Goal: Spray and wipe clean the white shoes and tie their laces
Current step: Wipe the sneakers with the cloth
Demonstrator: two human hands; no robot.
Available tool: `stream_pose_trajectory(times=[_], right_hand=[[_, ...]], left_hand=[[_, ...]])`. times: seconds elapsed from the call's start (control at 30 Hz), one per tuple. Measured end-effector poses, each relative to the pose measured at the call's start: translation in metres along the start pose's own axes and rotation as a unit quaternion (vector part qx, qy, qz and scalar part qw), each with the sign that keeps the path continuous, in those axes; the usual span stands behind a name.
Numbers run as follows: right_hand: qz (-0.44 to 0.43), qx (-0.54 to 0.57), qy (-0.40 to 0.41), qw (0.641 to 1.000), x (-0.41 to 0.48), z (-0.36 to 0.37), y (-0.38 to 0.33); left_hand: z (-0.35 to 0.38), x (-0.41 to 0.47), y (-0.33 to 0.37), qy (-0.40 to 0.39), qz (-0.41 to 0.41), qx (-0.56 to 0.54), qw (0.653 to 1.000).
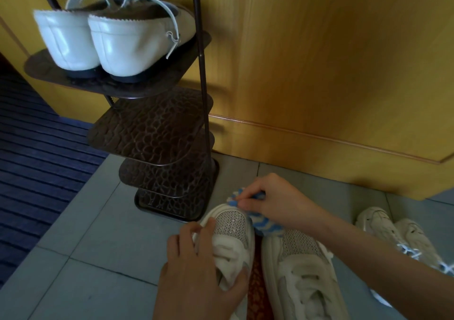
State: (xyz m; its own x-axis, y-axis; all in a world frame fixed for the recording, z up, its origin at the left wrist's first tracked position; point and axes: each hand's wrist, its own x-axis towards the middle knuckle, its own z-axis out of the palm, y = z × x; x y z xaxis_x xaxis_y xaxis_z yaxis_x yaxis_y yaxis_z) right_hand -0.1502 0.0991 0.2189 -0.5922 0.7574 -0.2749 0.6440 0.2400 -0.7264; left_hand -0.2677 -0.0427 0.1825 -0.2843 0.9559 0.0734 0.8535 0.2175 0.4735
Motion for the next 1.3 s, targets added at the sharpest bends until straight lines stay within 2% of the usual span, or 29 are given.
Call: stream_pose_trajectory(times=[0.17, 0.37, 0.5, 0.63, 0.77, 0.9, 1.03, 1.17, 1.3], right_hand=[[0.005, 0.021, 0.039, 0.999, -0.007, 0.006, -0.001], [-0.004, 0.02, 0.016, 1.0, -0.021, 0.0, 0.002], [0.009, 0.03, 0.061, 0.998, -0.014, 0.007, 0.003], [0.029, 0.01, 0.041, 0.999, 0.002, 0.006, 0.005], [0.005, 0.047, 0.028, 0.999, -0.014, 0.001, 0.001], [0.011, 0.049, 0.053, 0.997, -0.009, 0.007, 0.002], [0.022, 0.009, 0.052, 0.998, -0.003, 0.007, -0.002], [0.013, 0.026, 0.036, 0.999, -0.024, 0.004, -0.005], [0.028, 0.024, 0.071, 0.997, -0.017, 0.01, -0.006]], left_hand=[[0.0, 0.0, 0.003, 0.01, 0.011, 0.003, 1.0], [-0.001, -0.001, 0.0, 0.011, 0.006, -0.007, 1.0], [0.0, -0.001, 0.002, 0.005, 0.004, -0.001, 1.0], [0.0, -0.002, 0.002, 0.009, 0.003, -0.003, 1.0], [0.0, -0.002, 0.002, 0.008, 0.0, -0.018, 1.0], [-0.001, -0.002, 0.004, -0.012, -0.007, -0.016, 1.0], [-0.001, -0.003, 0.003, -0.021, -0.008, -0.013, 1.0], [-0.002, -0.003, 0.003, -0.026, -0.009, -0.017, 0.999], [-0.001, -0.003, 0.002, -0.026, -0.004, -0.001, 1.0]])
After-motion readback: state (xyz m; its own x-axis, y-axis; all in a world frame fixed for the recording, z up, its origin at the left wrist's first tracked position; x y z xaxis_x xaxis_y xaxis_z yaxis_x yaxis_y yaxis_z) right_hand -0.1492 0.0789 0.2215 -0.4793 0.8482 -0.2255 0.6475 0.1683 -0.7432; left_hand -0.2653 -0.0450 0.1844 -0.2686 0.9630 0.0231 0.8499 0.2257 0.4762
